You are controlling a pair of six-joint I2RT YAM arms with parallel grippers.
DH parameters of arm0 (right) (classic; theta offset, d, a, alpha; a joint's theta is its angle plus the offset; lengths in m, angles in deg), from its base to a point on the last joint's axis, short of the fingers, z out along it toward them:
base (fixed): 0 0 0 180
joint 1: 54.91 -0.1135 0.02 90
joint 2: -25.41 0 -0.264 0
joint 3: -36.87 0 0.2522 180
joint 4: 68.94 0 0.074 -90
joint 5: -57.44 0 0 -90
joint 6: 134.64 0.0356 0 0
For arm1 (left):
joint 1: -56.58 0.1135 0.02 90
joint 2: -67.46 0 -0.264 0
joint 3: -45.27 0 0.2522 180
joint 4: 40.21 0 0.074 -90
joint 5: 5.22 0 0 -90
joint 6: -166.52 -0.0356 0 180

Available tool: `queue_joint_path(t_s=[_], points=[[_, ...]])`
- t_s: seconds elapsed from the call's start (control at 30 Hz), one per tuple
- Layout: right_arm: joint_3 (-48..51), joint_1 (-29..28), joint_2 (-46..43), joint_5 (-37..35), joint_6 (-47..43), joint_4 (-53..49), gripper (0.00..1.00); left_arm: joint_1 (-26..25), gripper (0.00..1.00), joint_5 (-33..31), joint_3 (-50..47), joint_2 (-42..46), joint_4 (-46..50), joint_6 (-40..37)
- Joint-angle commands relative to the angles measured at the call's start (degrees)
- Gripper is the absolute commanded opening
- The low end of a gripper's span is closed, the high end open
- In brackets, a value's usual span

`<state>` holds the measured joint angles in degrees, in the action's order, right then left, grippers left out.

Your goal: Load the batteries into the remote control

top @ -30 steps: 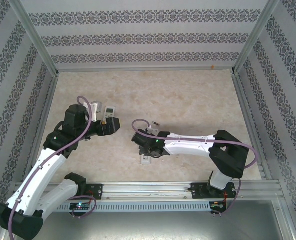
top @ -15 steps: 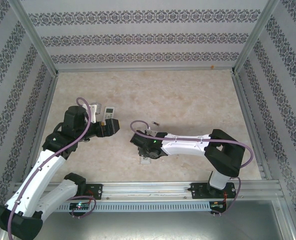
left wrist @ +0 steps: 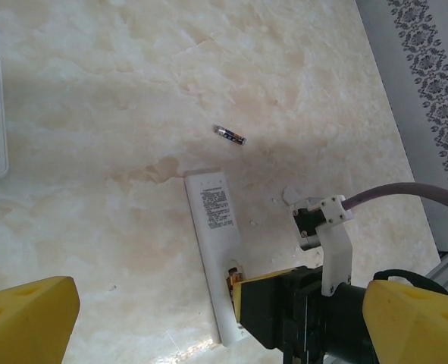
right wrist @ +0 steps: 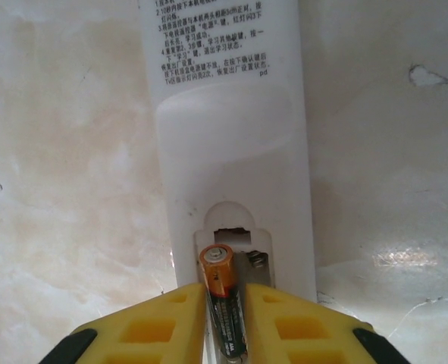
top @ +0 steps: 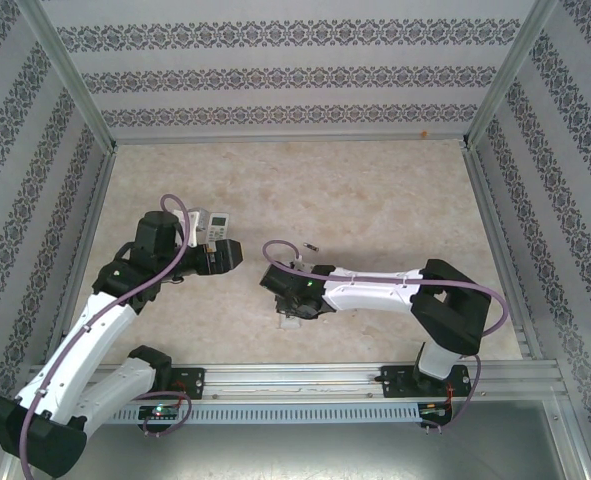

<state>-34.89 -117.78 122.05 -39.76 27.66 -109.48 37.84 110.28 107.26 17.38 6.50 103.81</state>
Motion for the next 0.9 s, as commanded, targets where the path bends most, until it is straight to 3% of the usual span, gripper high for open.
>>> queue_joint_path(t_s=[0.0,0.1,0.23,0.33,0.4,0.57,0.87], points=[[-1.02,0.42,-4.71,0.06,-0.04,-2.16,0.25,-0.35,0.97,2.25,-0.4,-1.27,-2.79,1.28],[0.49,1.37,-8.15,-0.41,-0.39,-2.23,0.25,-1.32,0.92,2.72,-1.08,-5.45,-3.9,4.16],[4.21,4.63,-10.48,2.69,-0.26,0.38,0.23,-3.7,0.71,1.67,-1.96,-13.27,-7.42,6.92],[3.86,5.99,-9.86,5.61,-2.13,1.74,0.22,-4.13,0.51,5.55,-1.67,-20.94,-11.51,9.71],[2.63,6.02,-8.5,7.4,-3.56,1.73,0.22,-5.23,0.44,8.43,-0.64,-25.74,-14.13,9.49],[2.45,5.89,-5.9,9.52,-2.78,2.7,0.21,-8.52,0.43,12.46,1.8,-34.22,-17.73,8.28],[2.93,6.01,-4.07,8.93,-1.85,4.32,0.18,-9.28,0.43,11.75,0.89,-40.15,-20.75,6.83]])
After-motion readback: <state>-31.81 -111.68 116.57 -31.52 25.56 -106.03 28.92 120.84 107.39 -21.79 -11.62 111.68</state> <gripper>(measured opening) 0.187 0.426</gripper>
